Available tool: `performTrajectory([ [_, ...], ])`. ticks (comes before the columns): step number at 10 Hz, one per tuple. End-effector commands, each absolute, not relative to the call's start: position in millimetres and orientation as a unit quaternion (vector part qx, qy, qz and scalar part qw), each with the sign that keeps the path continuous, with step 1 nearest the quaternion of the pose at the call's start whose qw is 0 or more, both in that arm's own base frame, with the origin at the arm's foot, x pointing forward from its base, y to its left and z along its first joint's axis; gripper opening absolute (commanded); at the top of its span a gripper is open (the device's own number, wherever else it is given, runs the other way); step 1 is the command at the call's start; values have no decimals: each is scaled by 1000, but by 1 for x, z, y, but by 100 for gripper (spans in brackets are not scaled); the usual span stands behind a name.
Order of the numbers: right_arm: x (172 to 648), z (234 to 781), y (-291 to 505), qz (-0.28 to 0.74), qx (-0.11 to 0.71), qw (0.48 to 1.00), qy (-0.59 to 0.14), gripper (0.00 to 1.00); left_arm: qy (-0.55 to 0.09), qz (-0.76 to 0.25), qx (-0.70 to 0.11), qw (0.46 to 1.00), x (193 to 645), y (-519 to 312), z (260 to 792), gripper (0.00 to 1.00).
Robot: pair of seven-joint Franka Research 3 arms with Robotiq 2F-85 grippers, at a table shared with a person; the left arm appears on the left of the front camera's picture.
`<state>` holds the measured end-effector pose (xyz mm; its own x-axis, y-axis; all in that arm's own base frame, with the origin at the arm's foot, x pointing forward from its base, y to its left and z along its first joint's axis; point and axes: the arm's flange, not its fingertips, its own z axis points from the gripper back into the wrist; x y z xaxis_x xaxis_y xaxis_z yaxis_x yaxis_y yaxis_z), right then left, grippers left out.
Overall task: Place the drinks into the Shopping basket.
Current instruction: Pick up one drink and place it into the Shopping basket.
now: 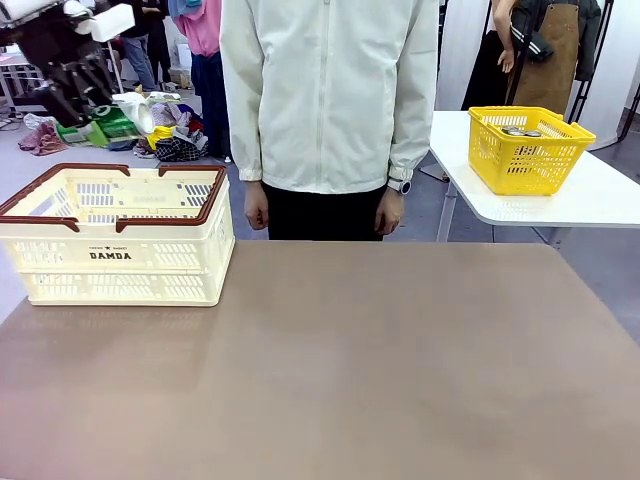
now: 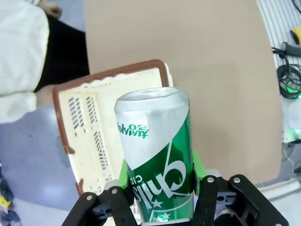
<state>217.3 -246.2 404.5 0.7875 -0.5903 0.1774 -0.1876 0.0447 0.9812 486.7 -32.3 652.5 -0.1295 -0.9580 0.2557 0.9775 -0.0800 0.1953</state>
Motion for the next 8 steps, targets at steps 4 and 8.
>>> performTrajectory([
  [4,218,410,-247,-151,676,660,-289,100,-160,-734,-30,659,487,-32,652,0],
  [8,218,410,-247,-151,676,660,-289,100,-177,-734,-7,656,533,-34,615,0],
])
